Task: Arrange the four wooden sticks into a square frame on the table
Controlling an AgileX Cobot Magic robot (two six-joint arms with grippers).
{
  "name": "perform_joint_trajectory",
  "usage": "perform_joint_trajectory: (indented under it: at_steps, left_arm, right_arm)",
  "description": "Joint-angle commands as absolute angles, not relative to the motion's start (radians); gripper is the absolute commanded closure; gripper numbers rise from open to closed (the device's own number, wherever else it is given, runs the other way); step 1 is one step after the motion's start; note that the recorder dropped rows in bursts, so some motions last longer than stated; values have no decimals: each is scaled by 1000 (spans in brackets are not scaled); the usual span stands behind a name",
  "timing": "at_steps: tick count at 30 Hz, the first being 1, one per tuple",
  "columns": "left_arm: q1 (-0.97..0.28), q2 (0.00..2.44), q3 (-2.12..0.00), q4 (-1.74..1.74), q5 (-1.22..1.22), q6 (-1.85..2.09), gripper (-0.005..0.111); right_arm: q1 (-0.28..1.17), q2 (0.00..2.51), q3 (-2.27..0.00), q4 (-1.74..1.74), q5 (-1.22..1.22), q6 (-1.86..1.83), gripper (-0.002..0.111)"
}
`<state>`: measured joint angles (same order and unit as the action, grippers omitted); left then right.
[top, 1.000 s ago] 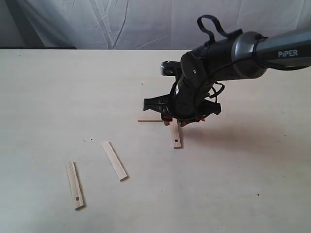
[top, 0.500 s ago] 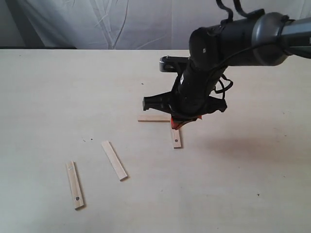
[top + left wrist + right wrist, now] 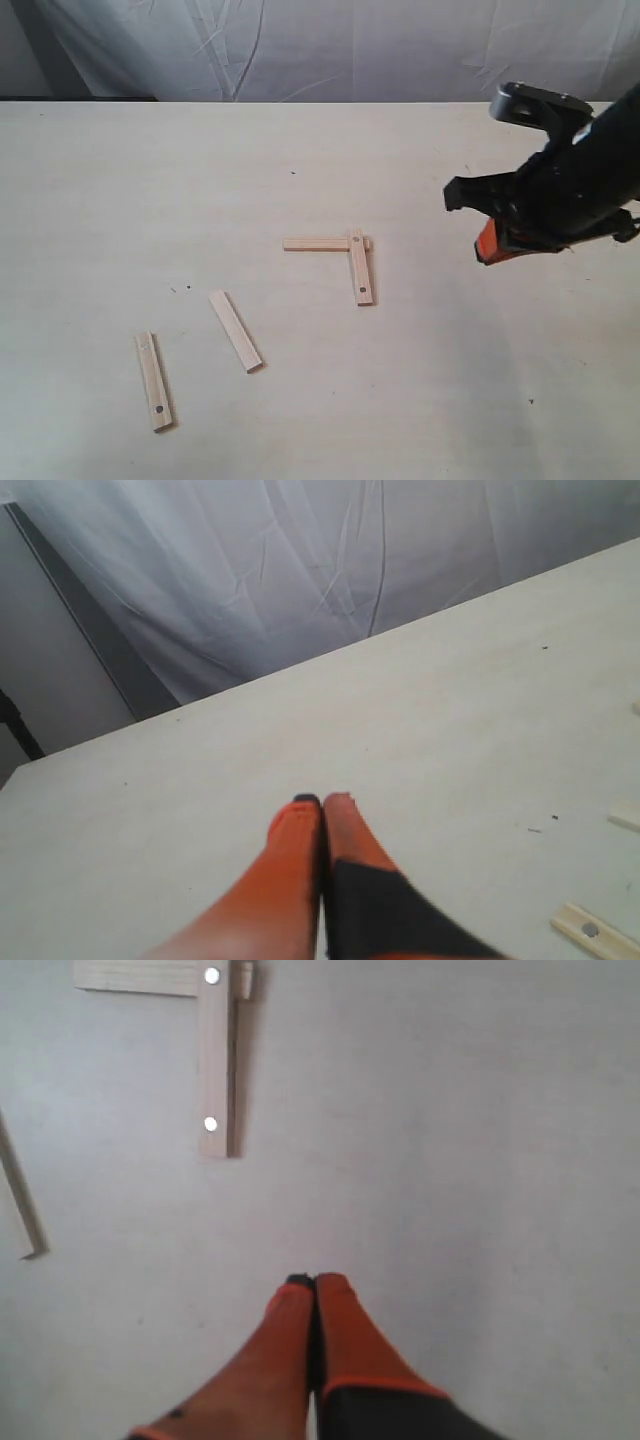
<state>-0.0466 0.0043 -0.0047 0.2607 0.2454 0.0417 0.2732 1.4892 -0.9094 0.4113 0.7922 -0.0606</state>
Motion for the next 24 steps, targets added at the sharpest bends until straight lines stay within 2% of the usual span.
perform_joint_trajectory:
  at_steps: [1,6,14,21,24]
  left_arm:
    - [-51,0,0,169,47,19,107]
    - [-51,0,0,135,-127,19,107]
    - [-51,0,0,135,-225,19,107]
    - [-51,0,-9,36,-239,0,107]
    - [-51,0,-126,0,-114,94,107]
  right_arm:
    - [209,1392,-809,431,775,-122,108]
    - [209,1361,-772,431,771,-142,108]
    - [209,1361,-772,431,771,-165,108]
    - [209,1361,-772,431,757,-165,108]
    - [209,1361,-772,435,743,-165,108]
